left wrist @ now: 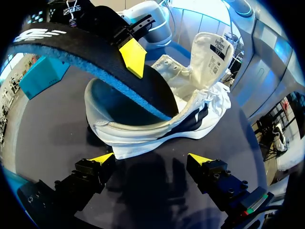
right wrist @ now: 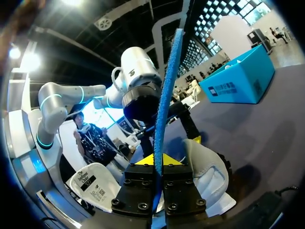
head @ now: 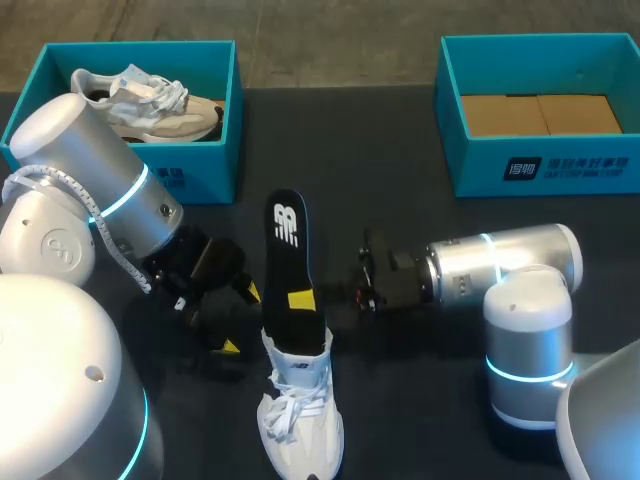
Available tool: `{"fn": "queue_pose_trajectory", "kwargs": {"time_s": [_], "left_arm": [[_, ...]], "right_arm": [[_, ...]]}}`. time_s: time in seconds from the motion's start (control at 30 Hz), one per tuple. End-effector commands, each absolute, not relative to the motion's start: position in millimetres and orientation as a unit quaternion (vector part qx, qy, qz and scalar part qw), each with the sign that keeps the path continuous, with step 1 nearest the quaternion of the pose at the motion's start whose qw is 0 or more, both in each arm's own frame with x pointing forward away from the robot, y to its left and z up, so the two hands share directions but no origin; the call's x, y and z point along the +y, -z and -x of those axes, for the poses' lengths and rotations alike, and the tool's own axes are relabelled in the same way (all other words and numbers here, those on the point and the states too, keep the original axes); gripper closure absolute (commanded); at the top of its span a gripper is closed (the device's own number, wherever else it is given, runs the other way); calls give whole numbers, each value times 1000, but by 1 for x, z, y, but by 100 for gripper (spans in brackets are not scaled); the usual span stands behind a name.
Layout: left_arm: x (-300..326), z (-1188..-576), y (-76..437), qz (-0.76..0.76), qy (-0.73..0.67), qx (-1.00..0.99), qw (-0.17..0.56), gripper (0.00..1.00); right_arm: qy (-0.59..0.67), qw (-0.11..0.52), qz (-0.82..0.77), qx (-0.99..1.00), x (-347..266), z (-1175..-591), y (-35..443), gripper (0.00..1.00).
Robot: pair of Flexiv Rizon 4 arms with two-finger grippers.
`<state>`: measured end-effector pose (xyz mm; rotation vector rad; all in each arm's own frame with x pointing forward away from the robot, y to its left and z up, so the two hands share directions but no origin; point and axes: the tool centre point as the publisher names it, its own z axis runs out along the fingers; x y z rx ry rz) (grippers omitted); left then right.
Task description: Take the shoe out of the shoebox, open the shoe tongue, remove and reinsert the insole, then place the shoe into the shoebox
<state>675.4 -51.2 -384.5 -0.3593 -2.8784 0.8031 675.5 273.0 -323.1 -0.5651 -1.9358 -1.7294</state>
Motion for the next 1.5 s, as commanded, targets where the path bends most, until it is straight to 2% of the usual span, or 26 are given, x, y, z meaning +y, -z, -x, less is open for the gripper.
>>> {"fn": "queue_pose_trajectory", "kwargs": {"time_s": [0.03, 1.3, 1.4, 1.5], "left_arm": [[-52, -675, 384, 119, -265, -955, 65, 0], [-52, -675, 384, 119, -265, -955, 65, 0], [-52, -675, 384, 119, -265, -955, 65, 0], [-52, -675, 384, 119, -265, -955, 65, 0]], "right_arm": [[632, 242, 206, -707, 274, -672, 326, 100], [607, 264, 239, -710, 277, -645, 345, 100], [610, 260, 235, -711, 278, -647, 341, 69], [612, 257, 229, -712, 280, -649, 337, 68]]}}
